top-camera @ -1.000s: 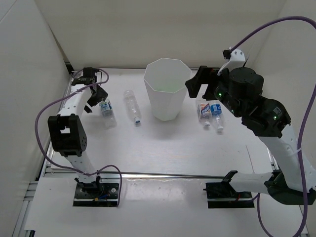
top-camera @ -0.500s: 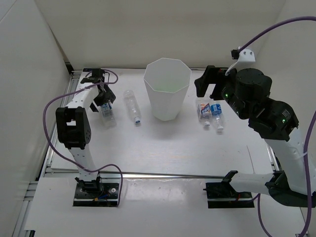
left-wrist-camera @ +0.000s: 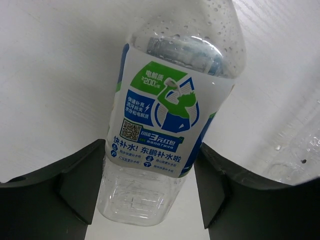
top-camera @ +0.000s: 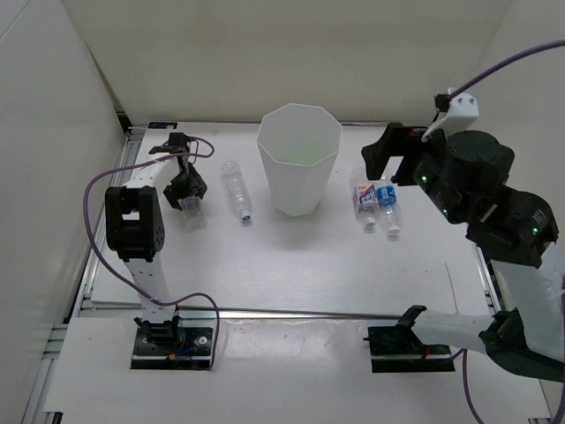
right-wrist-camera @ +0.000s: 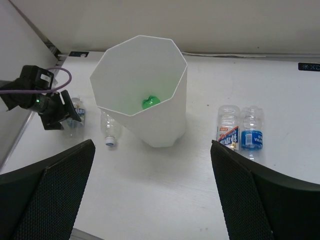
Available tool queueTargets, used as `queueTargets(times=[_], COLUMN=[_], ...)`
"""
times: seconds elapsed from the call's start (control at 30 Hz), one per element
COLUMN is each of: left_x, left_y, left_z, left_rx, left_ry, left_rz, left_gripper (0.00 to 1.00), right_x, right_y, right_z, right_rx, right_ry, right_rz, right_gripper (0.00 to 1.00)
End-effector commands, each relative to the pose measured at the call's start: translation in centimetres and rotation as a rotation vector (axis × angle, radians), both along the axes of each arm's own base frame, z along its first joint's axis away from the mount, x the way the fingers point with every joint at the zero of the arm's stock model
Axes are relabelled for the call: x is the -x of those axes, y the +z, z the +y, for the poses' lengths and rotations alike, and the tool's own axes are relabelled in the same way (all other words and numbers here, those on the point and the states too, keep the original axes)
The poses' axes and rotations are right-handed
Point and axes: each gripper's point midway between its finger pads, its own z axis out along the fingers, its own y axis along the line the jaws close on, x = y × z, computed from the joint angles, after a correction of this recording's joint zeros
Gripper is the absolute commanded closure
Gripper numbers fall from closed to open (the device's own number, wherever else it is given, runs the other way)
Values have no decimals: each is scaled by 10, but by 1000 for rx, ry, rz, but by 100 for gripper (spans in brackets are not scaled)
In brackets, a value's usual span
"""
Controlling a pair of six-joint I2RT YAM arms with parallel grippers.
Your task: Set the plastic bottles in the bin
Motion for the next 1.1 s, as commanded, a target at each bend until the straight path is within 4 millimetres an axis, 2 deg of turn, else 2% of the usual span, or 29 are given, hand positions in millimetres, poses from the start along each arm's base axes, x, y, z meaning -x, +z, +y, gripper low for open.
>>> queueTargets(times=[0.0, 0.13, 0.27, 0.3, 0.33, 0.4, 0.43, 0.47, 0.5, 0.53, 0.57, 0.6, 0.63, 0.67, 0.7, 0.73, 0.77, 0.8, 0.83, 0.87, 0.93, 0.97, 1.07], left_x=[3, -17, -42, -49, -51, -56, -57, -57, -54, -51, -47, -46, -42, -35, -30, -31, -26, -26, -26, -27, -36, -35, -37], left_y=[1, 52, 148, 197, 222, 277, 325, 346, 370, 397, 414, 420, 430, 451, 457, 452, 462, 455, 449, 444, 415, 408, 380], left_z=[-8, -8, -13, -17, -21, -41, -50, -57, -84, -98, -114, -135, -162, -177, -195, -219, -229, -239, -257, -265, -283, -294, -313], left_rx=[41, 50, 94, 126, 149, 244, 284, 331, 414, 469, 539, 614, 671, 706, 745, 771, 773, 767, 779, 779, 798, 810, 765], left_ry=[-10, 34, 61, 54, 39, -3, -33, -37, -112, -153, -184, -246, -311, -369, -426, -466, -507, -535, -570, -588, -608, -626, -651], left_rz=[-8, -143, -384, -506, -564, -697, -811, -860, -911, -973, -1006, -1003, -1017, -1054, -1051, -1028, -1054, -1041, -1028, -1023, -948, -924, -881], left_gripper=[59, 62, 64, 64, 64, 64, 64, 64, 64, 64, 64, 64, 64, 64, 64, 64, 62, 61, 60, 60, 55, 55, 53], right_x=[19, 28, 32, 34, 34, 37, 36, 37, 36, 38, 38, 40, 39, 41, 44, 44, 48, 51, 54, 58, 65, 67, 77], right_y=[5, -11, -28, -30, -34, -41, -44, -43, -51, -50, -53, -51, -56, -59, -56, -56, -53, -49, -47, -41, -36, -41, -33], right_z=[-24, -33, -31, -30, -28, -26, -22, -21, -18, -17, -16, -19, -17, -18, -21, -21, -25, -28, -31, -36, -43, -43, -53], right_rx=[-45, -58, -45, -54, -48, -58, -56, -65, -53, -62, -56, -72, -72, -78, -98, -98, -120, -142, -150, -169, -184, -170, -182], right_ry=[-26, -33, -17, -9, 3, 17, 27, 37, 44, 57, 56, 55, 52, 49, 48, 48, 47, 45, 46, 48, 50, 57, 58], right_rz=[-19, 8, 39, 45, 55, 63, 69, 63, 79, 74, 81, 75, 90, 95, 88, 88, 80, 72, 64, 45, 31, 48, 36], right_gripper=[0, 0, 0, 0, 0, 0, 0, 0, 0, 0, 0, 0, 0, 0, 0, 0, 0, 0, 0, 0, 0, 0, 0])
